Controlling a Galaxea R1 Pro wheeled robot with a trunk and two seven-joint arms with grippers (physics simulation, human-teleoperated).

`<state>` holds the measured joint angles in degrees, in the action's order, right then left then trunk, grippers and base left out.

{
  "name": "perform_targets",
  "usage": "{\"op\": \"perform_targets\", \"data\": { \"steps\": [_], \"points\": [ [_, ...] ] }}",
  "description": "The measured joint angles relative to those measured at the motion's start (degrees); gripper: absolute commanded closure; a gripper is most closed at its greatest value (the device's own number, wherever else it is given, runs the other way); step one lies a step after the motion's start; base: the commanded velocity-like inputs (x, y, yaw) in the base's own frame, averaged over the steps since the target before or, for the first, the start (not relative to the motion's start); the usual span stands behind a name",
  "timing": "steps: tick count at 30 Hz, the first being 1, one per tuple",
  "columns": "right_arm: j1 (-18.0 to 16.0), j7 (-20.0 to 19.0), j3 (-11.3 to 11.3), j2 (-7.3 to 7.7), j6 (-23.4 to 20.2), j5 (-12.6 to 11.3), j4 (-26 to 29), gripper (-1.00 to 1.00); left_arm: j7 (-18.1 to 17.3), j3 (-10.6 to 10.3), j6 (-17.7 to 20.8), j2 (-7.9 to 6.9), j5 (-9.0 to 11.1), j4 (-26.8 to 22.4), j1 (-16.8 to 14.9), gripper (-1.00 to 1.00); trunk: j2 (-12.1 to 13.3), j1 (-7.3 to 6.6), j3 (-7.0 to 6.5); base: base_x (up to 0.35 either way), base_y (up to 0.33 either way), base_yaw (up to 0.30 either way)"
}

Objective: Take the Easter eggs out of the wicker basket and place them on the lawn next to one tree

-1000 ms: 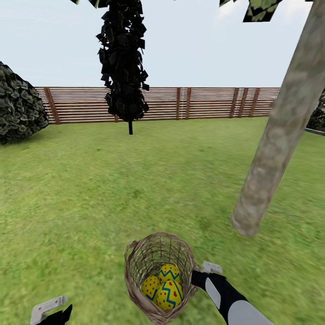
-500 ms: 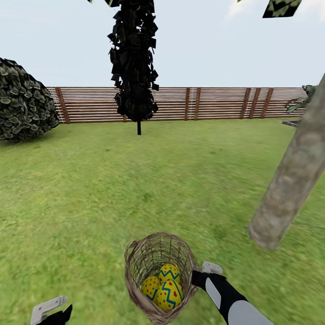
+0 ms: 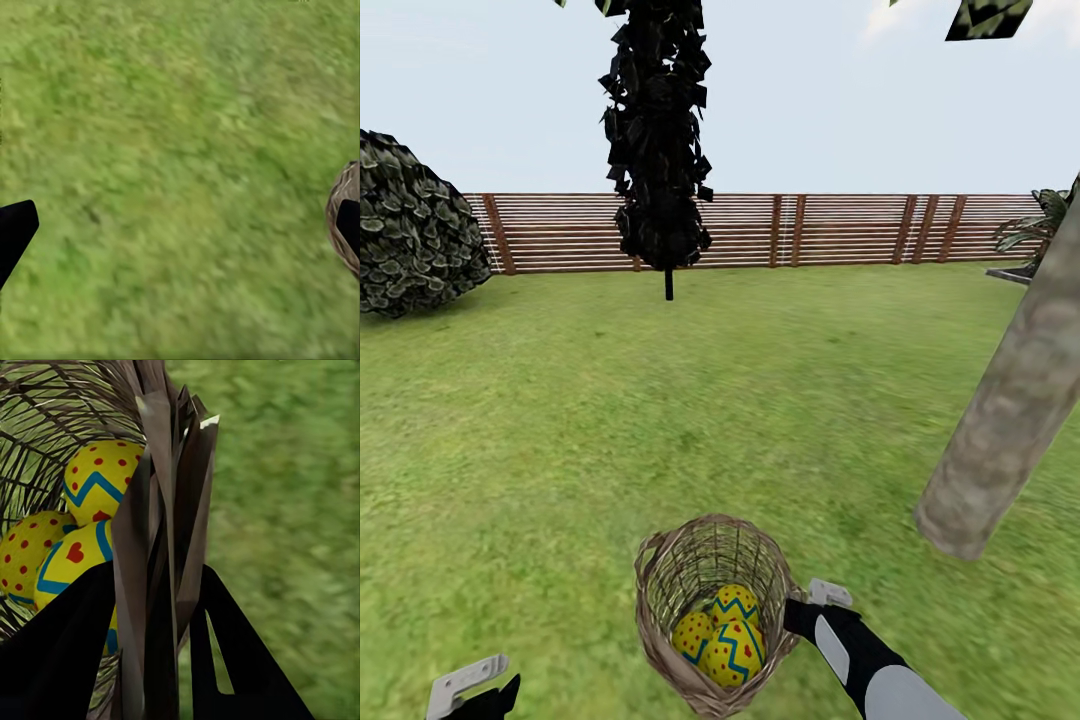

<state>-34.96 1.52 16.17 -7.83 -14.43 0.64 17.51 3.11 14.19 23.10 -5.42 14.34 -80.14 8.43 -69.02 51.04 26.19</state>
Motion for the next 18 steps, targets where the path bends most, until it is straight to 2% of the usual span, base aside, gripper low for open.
{"op": "perform_targets", "data": {
  "steps": [18],
  "points": [
    [0.0, 0.0, 0.02, -0.03, 0.0, 0.0, 0.0, 1.0, -0.01, 0.0, 0.09, 0.0, -0.18, 0.09, -0.06, -1.0, 7.22, -3.96, -3.23, 0.0, 0.0, 0.0]
  ]
}}
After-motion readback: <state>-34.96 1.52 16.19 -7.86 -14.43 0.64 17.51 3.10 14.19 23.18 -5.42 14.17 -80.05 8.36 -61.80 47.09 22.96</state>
